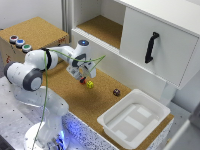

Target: Pick up the pink block

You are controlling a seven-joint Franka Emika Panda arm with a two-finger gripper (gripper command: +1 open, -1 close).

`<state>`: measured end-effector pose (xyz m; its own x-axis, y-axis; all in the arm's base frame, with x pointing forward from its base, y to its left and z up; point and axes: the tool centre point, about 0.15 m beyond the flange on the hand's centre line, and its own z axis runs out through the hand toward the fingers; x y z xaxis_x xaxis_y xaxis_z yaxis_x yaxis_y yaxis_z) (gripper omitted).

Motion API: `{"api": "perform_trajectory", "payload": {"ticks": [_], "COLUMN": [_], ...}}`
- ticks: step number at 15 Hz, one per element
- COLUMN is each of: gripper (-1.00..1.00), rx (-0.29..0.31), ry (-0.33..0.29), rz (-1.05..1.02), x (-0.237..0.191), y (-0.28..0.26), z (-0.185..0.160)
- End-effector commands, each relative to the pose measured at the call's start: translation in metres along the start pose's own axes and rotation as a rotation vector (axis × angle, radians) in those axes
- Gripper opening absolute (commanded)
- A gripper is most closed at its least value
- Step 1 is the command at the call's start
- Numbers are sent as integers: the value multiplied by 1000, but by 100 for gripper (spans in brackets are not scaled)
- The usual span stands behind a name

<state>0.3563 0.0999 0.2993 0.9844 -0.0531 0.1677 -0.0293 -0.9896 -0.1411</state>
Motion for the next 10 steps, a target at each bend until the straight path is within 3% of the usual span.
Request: {"api": "perform_trajectory", "payload": {"ticks": [1, 4, 10], "gripper": [100, 100, 100], "rx": [0, -1, -50], "ry": [-118, -171, -153], "rz": [-51, -58, -39], "x": [19, 19, 29], "y": [-41, -33, -15], "z": [27, 52, 82]}}
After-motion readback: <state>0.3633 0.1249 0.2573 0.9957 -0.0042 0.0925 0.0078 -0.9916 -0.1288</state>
